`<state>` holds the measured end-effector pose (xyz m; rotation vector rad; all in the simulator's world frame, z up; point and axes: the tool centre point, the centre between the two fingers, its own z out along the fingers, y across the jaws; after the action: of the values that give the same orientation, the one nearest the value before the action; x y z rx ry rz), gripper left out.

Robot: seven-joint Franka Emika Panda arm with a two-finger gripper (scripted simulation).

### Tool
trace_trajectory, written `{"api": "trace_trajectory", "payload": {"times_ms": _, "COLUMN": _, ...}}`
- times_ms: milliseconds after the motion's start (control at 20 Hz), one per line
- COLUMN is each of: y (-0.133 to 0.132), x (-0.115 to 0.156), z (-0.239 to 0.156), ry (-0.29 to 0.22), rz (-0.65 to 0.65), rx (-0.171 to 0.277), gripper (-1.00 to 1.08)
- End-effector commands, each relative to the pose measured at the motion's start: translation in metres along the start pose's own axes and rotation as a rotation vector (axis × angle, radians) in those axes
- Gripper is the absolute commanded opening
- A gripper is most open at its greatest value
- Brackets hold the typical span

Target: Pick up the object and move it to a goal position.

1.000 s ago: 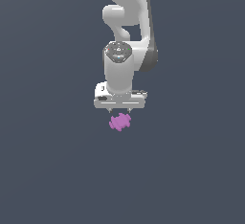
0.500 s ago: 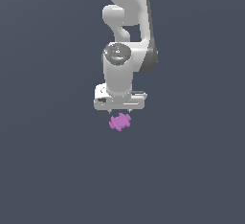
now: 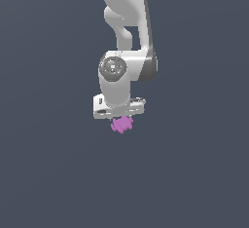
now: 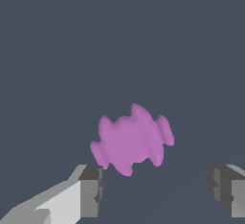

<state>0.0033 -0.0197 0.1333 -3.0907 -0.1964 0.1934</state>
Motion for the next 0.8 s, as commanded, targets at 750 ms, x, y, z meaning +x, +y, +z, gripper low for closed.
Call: {"api": "trace_trajectory", "payload": {"times_ms": 750, "y": 0.030, "x": 0.020, "z": 0.052, "ry": -0.167, "rz": -0.331, "rx": 0.234, "gripper": 0.68}}
